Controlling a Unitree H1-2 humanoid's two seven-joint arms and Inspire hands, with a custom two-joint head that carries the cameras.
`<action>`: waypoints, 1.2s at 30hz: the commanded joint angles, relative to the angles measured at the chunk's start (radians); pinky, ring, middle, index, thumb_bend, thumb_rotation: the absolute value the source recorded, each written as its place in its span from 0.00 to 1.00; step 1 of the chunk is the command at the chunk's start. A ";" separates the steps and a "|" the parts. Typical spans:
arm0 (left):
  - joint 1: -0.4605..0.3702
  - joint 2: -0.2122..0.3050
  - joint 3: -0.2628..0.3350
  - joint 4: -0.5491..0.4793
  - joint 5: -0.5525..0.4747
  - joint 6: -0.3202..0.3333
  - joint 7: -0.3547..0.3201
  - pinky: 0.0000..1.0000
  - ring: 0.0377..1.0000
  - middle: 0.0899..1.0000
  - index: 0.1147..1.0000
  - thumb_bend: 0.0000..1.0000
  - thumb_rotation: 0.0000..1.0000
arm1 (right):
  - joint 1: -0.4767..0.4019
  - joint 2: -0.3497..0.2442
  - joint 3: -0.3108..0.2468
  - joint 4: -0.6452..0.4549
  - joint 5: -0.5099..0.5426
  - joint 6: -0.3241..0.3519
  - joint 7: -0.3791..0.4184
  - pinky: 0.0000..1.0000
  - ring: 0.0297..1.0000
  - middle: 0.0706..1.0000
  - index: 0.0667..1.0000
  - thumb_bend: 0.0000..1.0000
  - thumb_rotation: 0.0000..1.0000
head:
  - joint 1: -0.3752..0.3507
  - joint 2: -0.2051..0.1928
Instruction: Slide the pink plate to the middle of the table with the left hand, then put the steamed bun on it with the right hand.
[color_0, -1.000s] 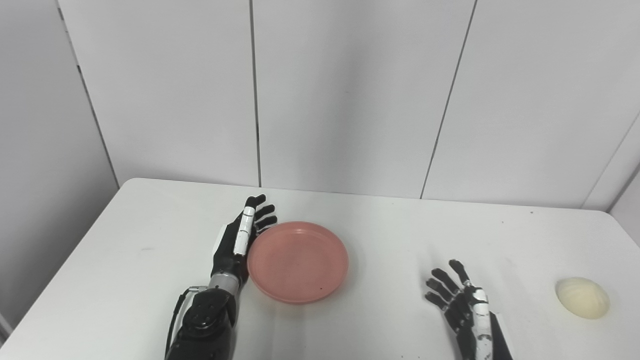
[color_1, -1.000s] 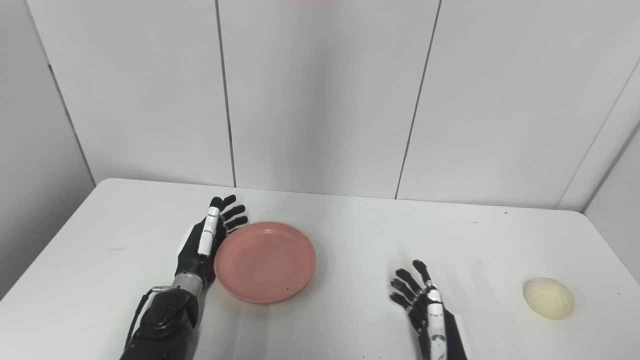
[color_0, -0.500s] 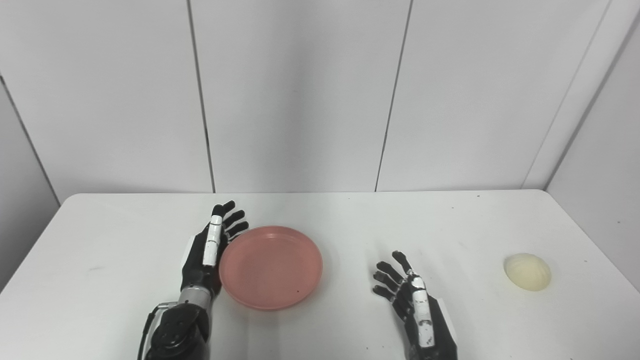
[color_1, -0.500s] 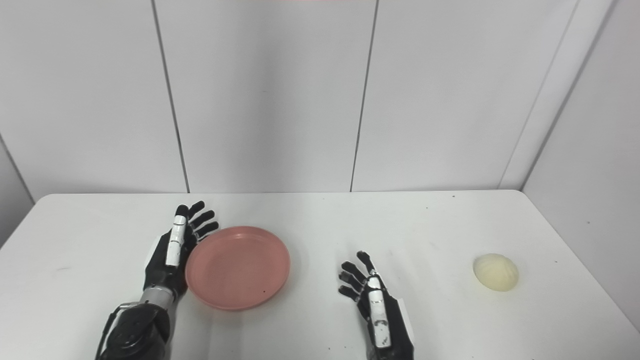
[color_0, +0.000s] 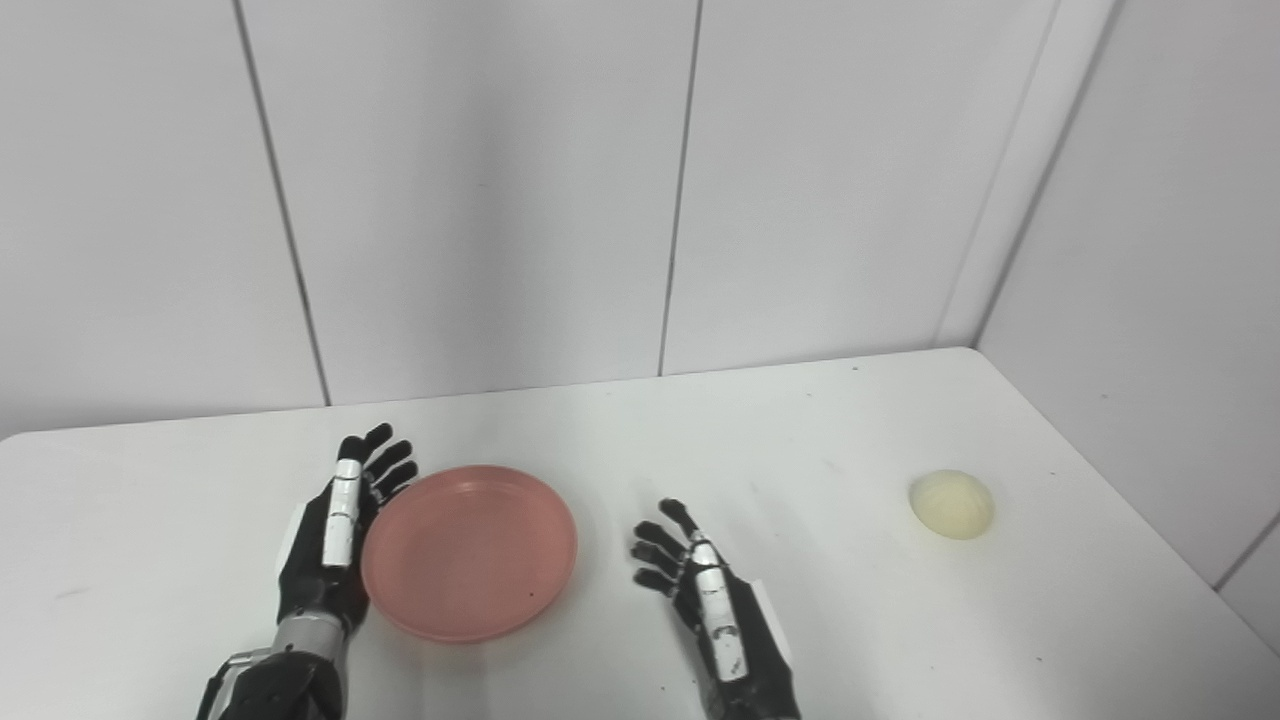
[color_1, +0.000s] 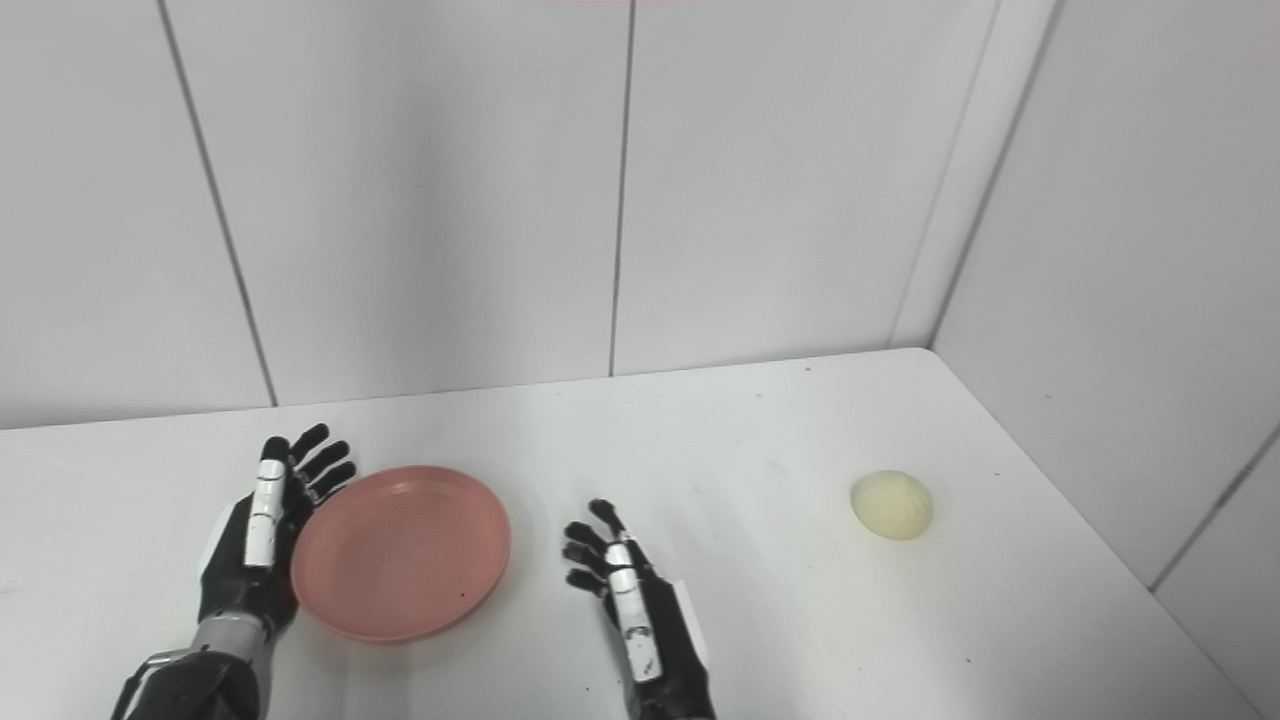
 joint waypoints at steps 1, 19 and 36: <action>0.010 -0.003 -0.016 -0.019 0.025 0.003 0.006 0.84 0.86 0.84 0.83 0.69 0.96 | 0.019 0.009 0.005 0.009 -0.003 -0.004 -0.001 0.79 0.81 0.81 0.89 0.68 1.00 | -0.002 0.001; 0.029 -0.027 0.000 -0.044 -0.021 0.031 -0.026 0.87 0.88 0.86 0.85 0.69 0.95 | 0.021 -0.020 0.011 0.013 -0.024 -0.041 0.008 0.77 0.79 0.80 0.90 0.70 1.00 | 0.026 0.005; 0.029 -0.046 -0.008 -0.022 -0.003 0.029 -0.006 0.82 0.85 0.85 0.84 0.65 0.96 | -0.038 -0.114 -0.136 -0.251 -0.024 0.086 -0.054 0.78 0.81 0.83 0.92 0.75 0.97 | 0.035 0.000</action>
